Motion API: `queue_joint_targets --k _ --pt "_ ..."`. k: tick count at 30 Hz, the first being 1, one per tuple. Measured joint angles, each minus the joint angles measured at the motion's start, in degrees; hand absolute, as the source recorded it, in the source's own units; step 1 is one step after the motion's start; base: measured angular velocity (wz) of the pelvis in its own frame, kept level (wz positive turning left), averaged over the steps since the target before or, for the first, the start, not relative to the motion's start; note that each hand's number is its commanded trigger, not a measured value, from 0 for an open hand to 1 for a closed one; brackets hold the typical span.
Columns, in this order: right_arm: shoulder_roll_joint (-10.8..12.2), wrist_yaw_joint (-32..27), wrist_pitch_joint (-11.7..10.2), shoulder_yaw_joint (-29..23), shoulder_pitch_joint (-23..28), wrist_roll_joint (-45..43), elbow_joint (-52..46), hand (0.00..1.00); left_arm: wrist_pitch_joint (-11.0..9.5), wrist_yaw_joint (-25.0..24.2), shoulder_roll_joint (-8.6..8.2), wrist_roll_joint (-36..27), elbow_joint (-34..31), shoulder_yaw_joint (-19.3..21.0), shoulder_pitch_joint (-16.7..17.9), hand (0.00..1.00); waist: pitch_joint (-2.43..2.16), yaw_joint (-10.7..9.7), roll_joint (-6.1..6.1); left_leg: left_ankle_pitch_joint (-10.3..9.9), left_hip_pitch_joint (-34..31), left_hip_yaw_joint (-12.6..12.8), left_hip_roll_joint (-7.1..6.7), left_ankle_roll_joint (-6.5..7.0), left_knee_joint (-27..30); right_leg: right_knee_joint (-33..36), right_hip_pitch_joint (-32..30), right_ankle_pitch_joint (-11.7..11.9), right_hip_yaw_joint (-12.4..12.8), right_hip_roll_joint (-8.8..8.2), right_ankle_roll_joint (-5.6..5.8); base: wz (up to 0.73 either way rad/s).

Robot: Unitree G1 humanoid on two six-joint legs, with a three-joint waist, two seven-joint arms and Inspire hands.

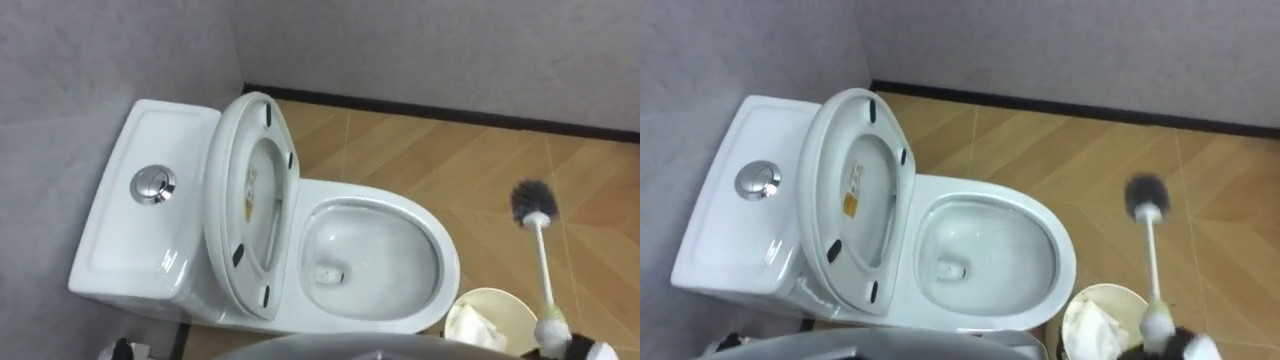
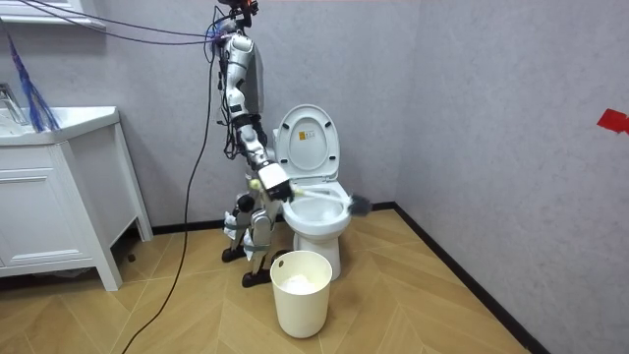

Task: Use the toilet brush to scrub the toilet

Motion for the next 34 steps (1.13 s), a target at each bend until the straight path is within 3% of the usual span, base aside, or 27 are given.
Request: queue_joint_targets --k 3,10,14,25,34 --pt "0.03 1.94 2.19 -0.01 0.58 1.13 0.98 0.00 0.98 -0.05 -0.31 0.00 -0.01 -0.10 0.17 0.00 0.16 -0.05 0.08 0.00 0.11 0.02 -0.06 0.00 0.00 0.71 -0.52 -0.02 0.47 0.02 0.00 -0.07" --pt "0.01 6.86 2.41 0.03 -1.44 0.36 4.14 0.00 1.88 -0.29 -0.34 0.08 0.04 -0.17 0.01 0.00 0.15 -0.10 0.05 -0.23 0.16 0.09 -0.06 0.35 0.00 1.01 -1.11 0.12 1.07 0.25 0.17 0.02" --pt "-0.04 10.83 4.20 0.43 -2.32 0.37 5.28 0.00 2.27 -1.14 -0.37 0.11 0.03 -0.19 -0.02 0.00 0.14 0.07 0.78 -1.41 0.26 -0.10 0.59 1.35 -0.83 1.03 -1.25 0.42 0.46 0.94 0.15 0.06" --pt "-0.02 19.24 6.25 2.22 -3.92 0.66 9.43 0.00 3.41 -1.50 -1.19 2.44 0.01 -0.26 0.83 0.00 0.03 -0.11 1.11 -1.41 0.14 -0.21 0.65 1.36 -0.60 1.74 -1.12 0.57 -0.15 0.78 0.03 0.00" --pt "0.09 25.23 9.82 2.43 -4.54 3.09 12.64 0.00 5.16 -2.75 -1.64 2.64 -0.05 -0.17 0.94 0.00 -0.02 0.05 0.83 -1.40 0.18 -1.02 0.64 1.36 -0.44 1.35 -0.92 0.49 -0.46 0.73 0.00 0.02"
